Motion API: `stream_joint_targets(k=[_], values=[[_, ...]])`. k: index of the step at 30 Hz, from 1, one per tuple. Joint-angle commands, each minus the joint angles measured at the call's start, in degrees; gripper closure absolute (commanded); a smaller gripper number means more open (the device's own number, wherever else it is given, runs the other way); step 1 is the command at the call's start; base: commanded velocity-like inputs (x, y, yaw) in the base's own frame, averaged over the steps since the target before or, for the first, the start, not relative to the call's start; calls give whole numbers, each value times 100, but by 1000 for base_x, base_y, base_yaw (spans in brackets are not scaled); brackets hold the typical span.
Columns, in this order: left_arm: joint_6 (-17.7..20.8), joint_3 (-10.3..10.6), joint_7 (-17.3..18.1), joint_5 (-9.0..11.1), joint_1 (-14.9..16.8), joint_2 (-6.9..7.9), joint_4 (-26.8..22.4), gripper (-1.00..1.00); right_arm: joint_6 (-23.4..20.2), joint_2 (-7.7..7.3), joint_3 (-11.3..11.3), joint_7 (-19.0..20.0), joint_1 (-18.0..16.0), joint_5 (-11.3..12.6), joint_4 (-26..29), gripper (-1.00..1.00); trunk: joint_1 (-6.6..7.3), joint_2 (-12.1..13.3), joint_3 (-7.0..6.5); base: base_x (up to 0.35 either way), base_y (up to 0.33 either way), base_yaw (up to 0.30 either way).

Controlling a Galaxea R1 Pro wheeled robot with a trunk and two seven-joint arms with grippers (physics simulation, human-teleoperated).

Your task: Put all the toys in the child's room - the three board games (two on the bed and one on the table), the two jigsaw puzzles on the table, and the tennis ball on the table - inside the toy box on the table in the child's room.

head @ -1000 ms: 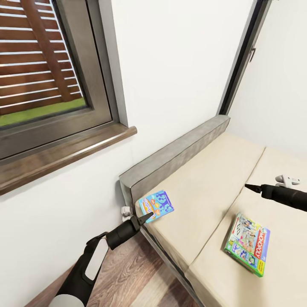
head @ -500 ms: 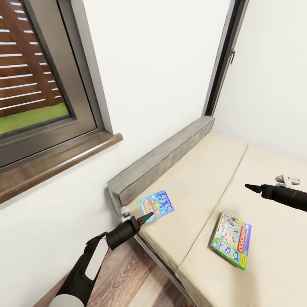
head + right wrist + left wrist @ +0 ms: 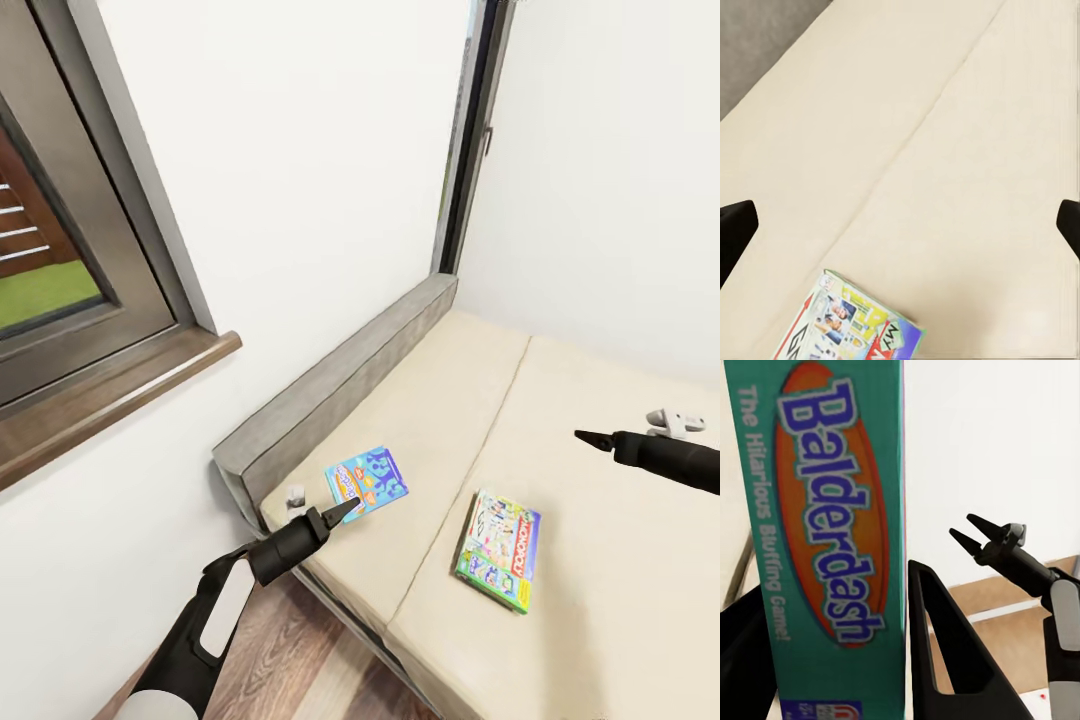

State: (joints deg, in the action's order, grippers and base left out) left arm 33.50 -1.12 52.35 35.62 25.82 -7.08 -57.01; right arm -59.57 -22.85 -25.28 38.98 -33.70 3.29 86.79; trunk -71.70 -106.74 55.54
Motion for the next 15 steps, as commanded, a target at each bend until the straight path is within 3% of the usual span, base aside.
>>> stream_joint_targets(k=[1,15], values=[[43,-11,12,15,2,-4,1,100,-43,0,-7,-4,-5,29,4,-100,23,40,-14,0,0,-88],[42,-11,12,15,2,-4,1,100,-43,0,-10,-4,-5,28,44,-100,331,601,-266,0,0,-99]])
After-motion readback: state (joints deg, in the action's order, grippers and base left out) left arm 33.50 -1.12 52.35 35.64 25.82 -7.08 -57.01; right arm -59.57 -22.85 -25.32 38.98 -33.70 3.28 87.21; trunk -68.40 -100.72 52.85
